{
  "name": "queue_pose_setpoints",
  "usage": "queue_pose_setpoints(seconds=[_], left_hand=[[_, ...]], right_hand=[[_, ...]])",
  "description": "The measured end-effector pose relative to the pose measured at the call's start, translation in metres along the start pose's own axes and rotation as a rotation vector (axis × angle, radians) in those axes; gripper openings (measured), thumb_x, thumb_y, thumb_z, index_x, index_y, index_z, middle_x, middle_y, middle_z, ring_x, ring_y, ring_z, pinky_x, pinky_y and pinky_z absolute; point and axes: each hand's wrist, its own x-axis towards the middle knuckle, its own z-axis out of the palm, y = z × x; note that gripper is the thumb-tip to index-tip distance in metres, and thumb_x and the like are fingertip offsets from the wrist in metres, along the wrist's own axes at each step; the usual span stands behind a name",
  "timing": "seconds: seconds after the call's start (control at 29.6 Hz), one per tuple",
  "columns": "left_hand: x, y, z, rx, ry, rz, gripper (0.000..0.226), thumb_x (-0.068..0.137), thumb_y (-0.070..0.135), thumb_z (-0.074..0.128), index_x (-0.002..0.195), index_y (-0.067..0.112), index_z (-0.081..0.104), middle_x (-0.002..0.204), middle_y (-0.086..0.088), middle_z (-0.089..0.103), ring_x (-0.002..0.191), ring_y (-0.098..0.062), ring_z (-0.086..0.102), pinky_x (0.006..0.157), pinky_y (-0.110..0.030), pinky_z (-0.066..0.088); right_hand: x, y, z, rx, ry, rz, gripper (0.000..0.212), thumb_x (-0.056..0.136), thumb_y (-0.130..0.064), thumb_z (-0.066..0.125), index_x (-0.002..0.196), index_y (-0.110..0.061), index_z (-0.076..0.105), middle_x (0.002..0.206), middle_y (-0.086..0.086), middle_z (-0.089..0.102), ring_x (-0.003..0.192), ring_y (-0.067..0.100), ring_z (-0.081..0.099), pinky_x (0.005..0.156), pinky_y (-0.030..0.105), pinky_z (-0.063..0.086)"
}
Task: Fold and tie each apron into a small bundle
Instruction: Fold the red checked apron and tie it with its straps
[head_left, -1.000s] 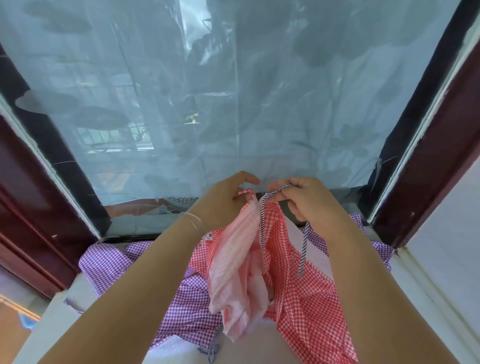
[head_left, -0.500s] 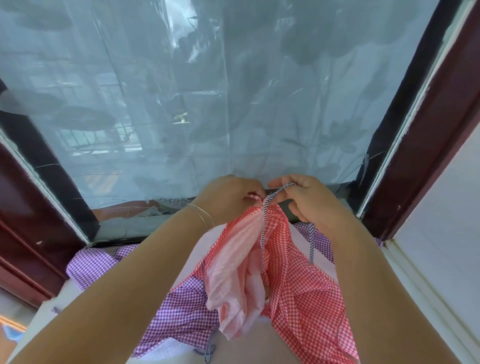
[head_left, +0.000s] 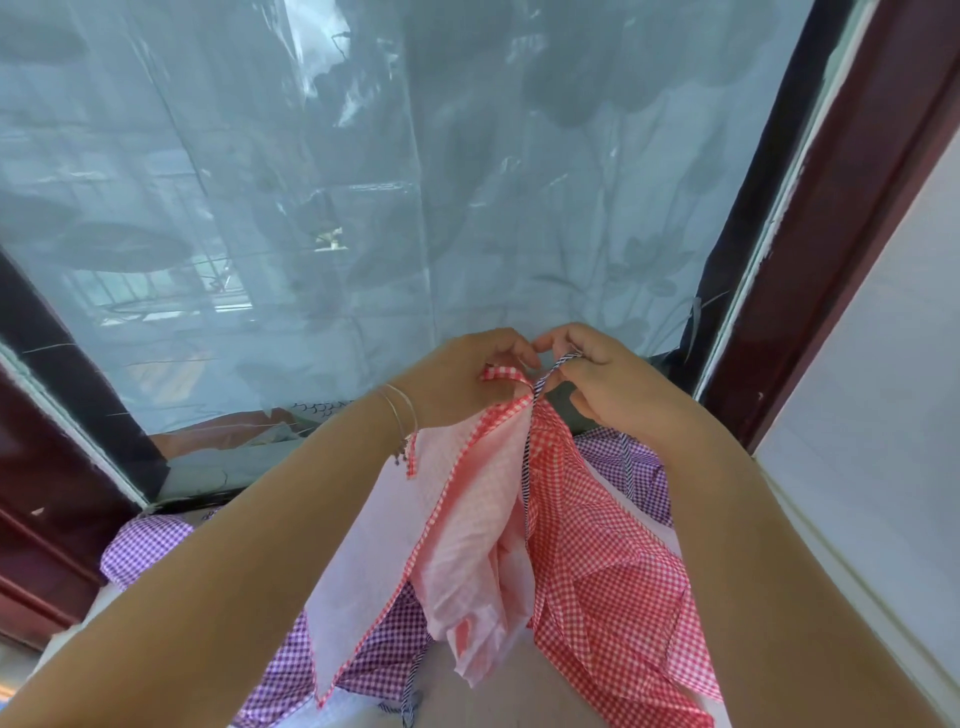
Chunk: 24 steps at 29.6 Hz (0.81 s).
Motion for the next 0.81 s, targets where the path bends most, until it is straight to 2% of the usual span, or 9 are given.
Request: queue_pose_setpoints(seconds=[0.1,0.24,0.3,0.41,0.47,0.57,0.68,0.74,0.81], left_hand=[[0.002,0.006,-0.001,0.125,-0.093,0.007,0.027,0.094,0.014,0.056,0.120,0.018,0.062,0.110,0.011,0.061,0.100,-0.003,0.055,0.085,-0.011,0.036],[0.003,0.007,-0.005,0.222,0.082,-0.008,0.024,0.096,0.017,0.053,0.113,0.018,0.070,0.110,0.002,0.069,0.095,-0.004,0.056,0.078,-0.008,0.035],[0.003,0.009,-0.006,0.229,0.127,-0.016,0.023,0.096,0.014,0.053,0.109,0.017,0.071,0.103,0.005,0.069,0.088,0.003,0.054,0.075,-0.007,0.034],[-0.001,0.005,-0.014,-0.122,0.327,-0.164,0.024,0.094,-0.001,0.045,0.092,0.013,0.064,0.079,0.004,0.062,0.068,0.006,0.056,0.072,-0.017,0.040],[-0.004,-0.020,-0.027,-0.015,0.494,-0.334,0.022,0.094,0.004,0.040,0.097,0.015,0.059,0.089,-0.005,0.061,0.084,-0.016,0.060,0.077,-0.027,0.043],[-0.021,-0.058,-0.036,0.586,0.303,-0.510,0.043,0.088,0.009,0.047,0.129,0.021,0.049,0.130,-0.010,0.046,0.120,-0.032,0.042,0.098,-0.040,0.038],[-0.025,-0.049,-0.016,0.308,0.095,-0.345,0.049,0.089,0.018,0.060,0.136,0.020,0.045,0.139,-0.004,0.044,0.129,-0.025,0.040,0.106,-0.032,0.033],[-0.032,-0.034,0.014,0.046,-0.189,-0.287,0.048,0.091,0.029,0.061,0.135,0.016,0.045,0.133,-0.002,0.054,0.118,-0.017,0.052,0.095,-0.020,0.040],[-0.042,-0.038,0.048,0.181,-0.328,-0.269,0.067,0.086,0.045,0.065,0.141,0.021,0.036,0.138,0.002,0.049,0.117,-0.013,0.051,0.094,-0.019,0.039]], right_hand=[[-0.002,0.000,-0.002,0.046,-0.021,-0.002,0.030,0.098,-0.003,0.037,0.115,-0.021,0.055,0.082,0.004,0.067,0.039,0.008,0.025,0.035,0.018,0.018],[0.002,0.010,0.003,0.179,-0.080,0.020,0.023,0.095,-0.005,0.052,0.114,-0.019,0.054,0.058,0.007,0.038,0.041,0.011,0.021,0.038,0.026,0.013],[0.005,0.017,0.010,0.273,-0.088,0.028,0.019,0.092,-0.008,0.060,0.109,-0.016,0.058,0.055,0.004,0.035,0.040,0.012,0.020,0.037,0.023,0.012],[0.014,0.029,0.013,0.317,0.142,0.120,0.015,0.088,-0.010,0.065,0.103,-0.013,0.065,0.055,-0.001,0.044,0.036,0.009,0.030,0.036,0.021,0.019],[0.018,0.038,0.006,0.285,0.429,0.152,0.019,0.087,-0.012,0.066,0.105,-0.016,0.069,0.069,-0.006,0.055,0.044,0.000,0.043,0.043,0.015,0.030],[0.014,0.039,-0.003,0.420,0.570,0.117,0.020,0.090,-0.008,0.060,0.104,-0.018,0.071,0.075,-0.005,0.061,0.046,0.000,0.053,0.046,0.015,0.036],[0.007,0.016,0.002,0.630,0.502,0.041,0.020,0.092,0.000,0.056,0.098,-0.013,0.071,0.082,0.007,0.067,0.055,0.004,0.062,0.052,0.017,0.048],[0.007,-0.002,0.003,0.740,0.528,-0.065,0.021,0.092,0.004,0.055,0.099,-0.009,0.070,0.088,0.008,0.069,0.061,0.005,0.066,0.062,0.017,0.055],[0.008,-0.017,-0.008,0.773,0.600,-0.183,0.023,0.092,0.006,0.054,0.098,-0.010,0.070,0.094,0.004,0.070,0.076,0.009,0.070,0.079,0.024,0.057]])
